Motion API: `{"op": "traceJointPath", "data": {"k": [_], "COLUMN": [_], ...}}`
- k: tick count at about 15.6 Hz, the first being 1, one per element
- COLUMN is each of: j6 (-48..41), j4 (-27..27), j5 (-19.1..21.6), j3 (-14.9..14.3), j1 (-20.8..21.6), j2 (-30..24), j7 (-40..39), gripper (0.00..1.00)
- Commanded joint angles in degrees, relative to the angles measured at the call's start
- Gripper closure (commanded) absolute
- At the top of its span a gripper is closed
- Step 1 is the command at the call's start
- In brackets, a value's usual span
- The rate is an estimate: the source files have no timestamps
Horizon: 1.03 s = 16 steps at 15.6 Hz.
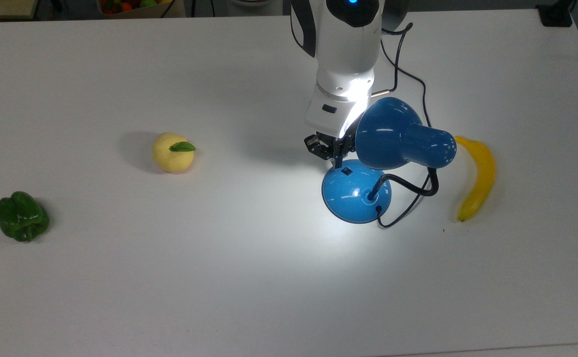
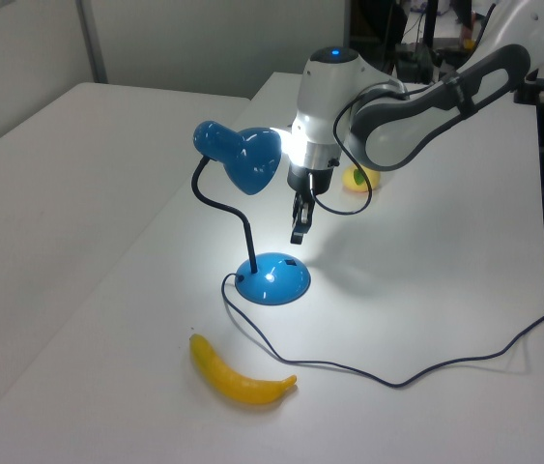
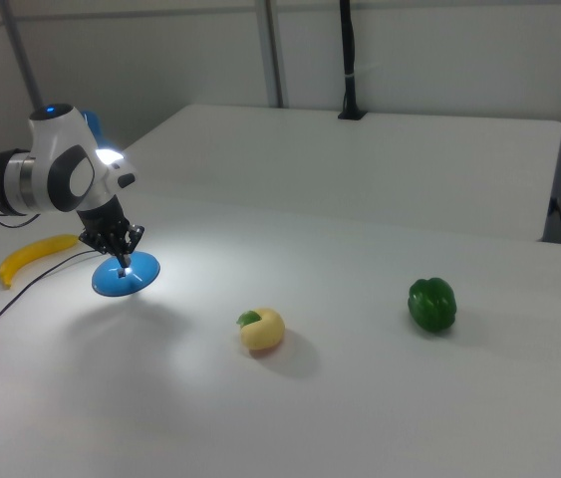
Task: Turn off lamp
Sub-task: 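Press down on the lamp base switch with the gripper fingertips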
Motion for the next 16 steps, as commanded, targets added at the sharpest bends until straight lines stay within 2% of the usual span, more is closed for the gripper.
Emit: {"op": "traceJointPath", "data": {"k": [1,16], "j6": [3.0,3.88], "j4": [-0.6,-1.66], "j5": [-0.11,-0.2], "j3": [-0.55,-0.47], "j1": [1.04,2.1], "j2": [1.11,1.63], "j7": [-1.21,-0.59], "gripper": [1.0,1.0]}}
